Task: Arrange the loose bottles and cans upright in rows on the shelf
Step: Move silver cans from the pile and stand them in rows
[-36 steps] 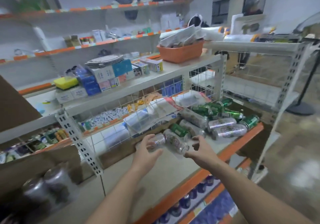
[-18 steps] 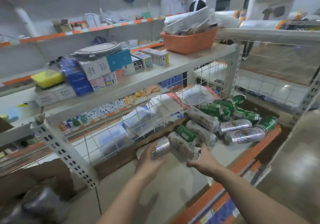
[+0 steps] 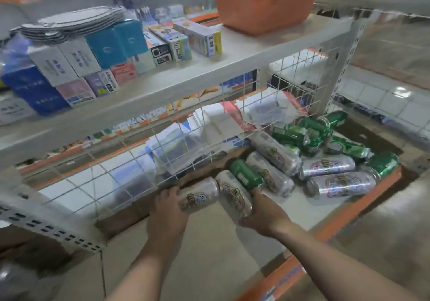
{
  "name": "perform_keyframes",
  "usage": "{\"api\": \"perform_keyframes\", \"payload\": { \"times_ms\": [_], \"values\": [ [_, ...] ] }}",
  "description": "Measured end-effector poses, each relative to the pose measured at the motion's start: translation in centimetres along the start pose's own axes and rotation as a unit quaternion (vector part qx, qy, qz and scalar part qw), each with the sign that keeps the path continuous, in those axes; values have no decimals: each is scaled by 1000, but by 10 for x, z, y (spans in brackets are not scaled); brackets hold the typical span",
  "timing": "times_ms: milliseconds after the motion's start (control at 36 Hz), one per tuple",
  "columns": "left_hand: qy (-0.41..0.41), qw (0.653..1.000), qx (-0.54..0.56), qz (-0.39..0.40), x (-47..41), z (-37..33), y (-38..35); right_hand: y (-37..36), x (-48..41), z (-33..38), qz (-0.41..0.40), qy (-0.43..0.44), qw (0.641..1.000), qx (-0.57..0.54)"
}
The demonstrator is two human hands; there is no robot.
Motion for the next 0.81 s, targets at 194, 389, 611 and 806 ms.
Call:
{"api": "perform_keyframes", "payload": {
  "times_ms": [194, 389, 611, 806],
  "values": [
    [-63, 993, -96, -11, 13, -3, 5, 29, 7, 24, -74, 44, 996, 3],
    [-105, 993, 47, 13, 25, 3, 20, 63, 12, 70, -170, 130, 977, -16],
    [-76, 947, 309, -34, 39, -21, 69, 39, 3, 67, -130, 134, 966, -177],
    [-5, 883, 469, -28, 30, -28, 40, 26, -11, 59, -105, 129, 951, -261]
  ]
}}
Point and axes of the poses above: each hand's wrist, its own x-axis away from the middle knuckle, its own y-axis out of the back of the hand, z = x × y, the point moved 8 cm from there along -x, towards the middle knuckle, and after that the axes turned 9 degrees about -x, right-handed, at the moved point
